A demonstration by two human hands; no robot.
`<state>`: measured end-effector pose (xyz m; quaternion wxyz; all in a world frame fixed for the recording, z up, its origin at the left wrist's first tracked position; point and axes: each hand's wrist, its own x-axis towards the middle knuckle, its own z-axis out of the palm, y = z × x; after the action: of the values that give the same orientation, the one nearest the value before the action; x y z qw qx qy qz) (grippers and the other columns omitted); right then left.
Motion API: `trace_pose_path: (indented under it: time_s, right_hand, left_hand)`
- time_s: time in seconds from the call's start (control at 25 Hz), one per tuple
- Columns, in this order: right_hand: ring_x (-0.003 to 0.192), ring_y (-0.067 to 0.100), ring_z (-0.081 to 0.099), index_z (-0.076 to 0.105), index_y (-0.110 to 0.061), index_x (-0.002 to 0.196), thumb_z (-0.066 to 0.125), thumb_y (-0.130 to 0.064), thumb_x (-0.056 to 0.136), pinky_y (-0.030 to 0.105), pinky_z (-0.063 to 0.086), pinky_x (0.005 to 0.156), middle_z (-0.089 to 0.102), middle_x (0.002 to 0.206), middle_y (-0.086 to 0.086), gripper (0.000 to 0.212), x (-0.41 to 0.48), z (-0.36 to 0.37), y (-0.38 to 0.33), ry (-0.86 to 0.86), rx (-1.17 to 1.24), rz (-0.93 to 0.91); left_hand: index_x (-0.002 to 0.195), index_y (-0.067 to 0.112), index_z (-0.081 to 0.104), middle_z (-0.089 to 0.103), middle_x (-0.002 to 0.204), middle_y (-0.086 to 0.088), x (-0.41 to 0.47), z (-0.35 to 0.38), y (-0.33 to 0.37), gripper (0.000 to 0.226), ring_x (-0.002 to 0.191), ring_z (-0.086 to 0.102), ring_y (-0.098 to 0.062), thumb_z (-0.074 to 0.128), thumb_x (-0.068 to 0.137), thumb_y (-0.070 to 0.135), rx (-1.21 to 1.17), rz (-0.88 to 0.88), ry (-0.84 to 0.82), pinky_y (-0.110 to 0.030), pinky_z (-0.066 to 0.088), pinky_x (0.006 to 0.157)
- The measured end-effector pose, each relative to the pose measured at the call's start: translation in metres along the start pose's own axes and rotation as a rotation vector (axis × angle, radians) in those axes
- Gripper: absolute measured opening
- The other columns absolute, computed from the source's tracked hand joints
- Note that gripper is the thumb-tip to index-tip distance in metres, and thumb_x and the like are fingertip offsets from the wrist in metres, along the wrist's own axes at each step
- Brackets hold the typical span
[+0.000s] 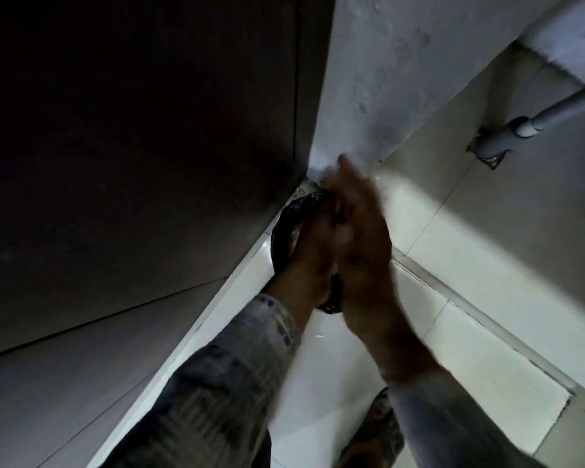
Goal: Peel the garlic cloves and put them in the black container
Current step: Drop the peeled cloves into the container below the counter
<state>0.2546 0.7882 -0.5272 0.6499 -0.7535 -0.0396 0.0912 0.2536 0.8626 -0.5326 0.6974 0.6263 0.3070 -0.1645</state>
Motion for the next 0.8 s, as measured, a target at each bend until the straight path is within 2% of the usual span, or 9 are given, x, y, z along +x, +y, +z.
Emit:
trace_pose_path:
  time_s: [0.04, 0.12, 0.24, 0.32, 0.36, 0.44, 0.52, 0.68, 0.8]
  right_hand:
    - [0.140, 0.018, 0.052, 0.060, -0.013, 0.142, 0.042, -0.027, 0.109, 0.042, 0.041, 0.117, 0.061, 0.145, -0.001, 0.040, 0.003, -0.001, 0.015, -0.010, 0.086, 0.095]
    - [0.121, 0.021, 0.065, 0.070, -0.026, 0.116, 0.053, -0.042, 0.106, 0.039, 0.050, 0.106, 0.075, 0.114, -0.005, 0.026, 0.013, 0.001, 0.019, -0.039, 0.303, 0.366]
    - [0.121, 0.005, 0.060, 0.060, -0.038, 0.116, 0.051, -0.060, 0.098, 0.029, 0.043, 0.108, 0.065, 0.123, -0.013, 0.030, 0.026, 0.002, -0.007, -0.086, 0.089, 0.202]
    - [0.131, 0.005, 0.056, 0.060, -0.032, 0.133, 0.040, -0.042, 0.108, 0.037, 0.044, 0.114, 0.061, 0.137, -0.019, 0.033, 0.016, 0.001, -0.006, -0.110, 0.107, 0.149]
    - [0.125, 0.009, 0.061, 0.063, -0.029, 0.129, 0.040, -0.036, 0.110, 0.036, 0.049, 0.109, 0.065, 0.130, -0.018, 0.031, 0.013, 0.001, 0.008, -0.023, 0.005, 0.218]
    - [0.104, 0.012, 0.069, 0.068, -0.019, 0.113, 0.044, -0.030, 0.112, 0.021, 0.057, 0.090, 0.075, 0.102, -0.017, 0.026, 0.017, -0.005, 0.019, 0.005, -0.141, 0.231]
    - [0.114, 0.007, 0.067, 0.067, -0.013, 0.127, 0.044, -0.035, 0.111, 0.023, 0.052, 0.099, 0.075, 0.113, -0.015, 0.036, 0.020, -0.005, 0.014, -0.061, -0.059, 0.176]
    - [0.145, 0.012, 0.044, 0.045, -0.022, 0.152, 0.033, -0.033, 0.109, 0.033, 0.036, 0.119, 0.049, 0.155, -0.008, 0.046, 0.013, -0.004, 0.014, -0.032, -0.303, -0.224]
    - [0.138, 0.015, 0.050, 0.040, -0.036, 0.155, 0.039, -0.051, 0.105, 0.037, 0.042, 0.115, 0.050, 0.154, -0.003, 0.053, 0.012, -0.008, 0.063, -0.206, -0.584, 0.165]
  left_hand:
    - [0.156, 0.025, 0.043, 0.041, 0.162, -0.003, -0.008, 0.006, 0.005, 0.105, 0.150, 0.038, -0.023, 0.052, 0.072, 0.088, -0.119, -0.033, -0.027, -0.048, 0.028, 0.125]
    - [0.152, 0.027, 0.049, 0.042, 0.162, 0.000, -0.021, 0.010, -0.005, 0.071, 0.149, 0.038, -0.013, 0.041, 0.097, 0.071, -0.112, 0.196, 0.021, -0.037, 0.027, 0.125]
    - [0.148, 0.015, 0.052, 0.051, 0.154, -0.008, -0.002, -0.002, -0.042, 0.045, 0.123, 0.059, 0.001, 0.038, 0.111, 0.037, -0.178, 0.122, 0.167, -0.024, 0.045, 0.109]
    - [0.146, 0.021, 0.055, 0.053, 0.152, -0.009, 0.012, 0.013, -0.043, 0.044, 0.124, 0.063, -0.013, 0.042, 0.110, 0.043, 0.035, -0.011, 0.256, -0.030, 0.051, 0.106]
    - [0.145, 0.025, 0.057, 0.055, 0.151, -0.006, 0.010, 0.019, -0.036, 0.050, 0.133, 0.058, -0.019, 0.045, 0.106, 0.055, 0.207, 0.081, 0.388, -0.039, 0.048, 0.112]
    - [0.146, 0.037, 0.055, 0.051, 0.154, 0.007, -0.009, 0.022, -0.009, 0.059, 0.144, 0.045, -0.012, 0.037, 0.100, 0.069, 0.103, 0.335, 0.236, -0.040, 0.037, 0.119]
    - [0.150, 0.032, 0.051, 0.046, 0.157, 0.010, -0.004, 0.006, -0.009, 0.053, 0.146, 0.040, -0.005, 0.033, 0.105, 0.054, 0.102, 0.435, 0.130, -0.037, 0.031, 0.123]
    - [0.140, 0.027, 0.060, 0.067, 0.127, 0.002, 0.015, -0.013, 0.005, 0.072, 0.123, 0.062, -0.023, 0.039, 0.095, 0.078, -0.277, -0.085, -0.004, -0.044, 0.049, 0.102]
    - [0.126, 0.042, 0.069, 0.065, 0.135, 0.014, -0.003, -0.011, 0.014, 0.061, 0.131, 0.056, -0.013, 0.034, 0.093, 0.080, -0.146, 0.044, -0.006, -0.042, 0.038, 0.116]
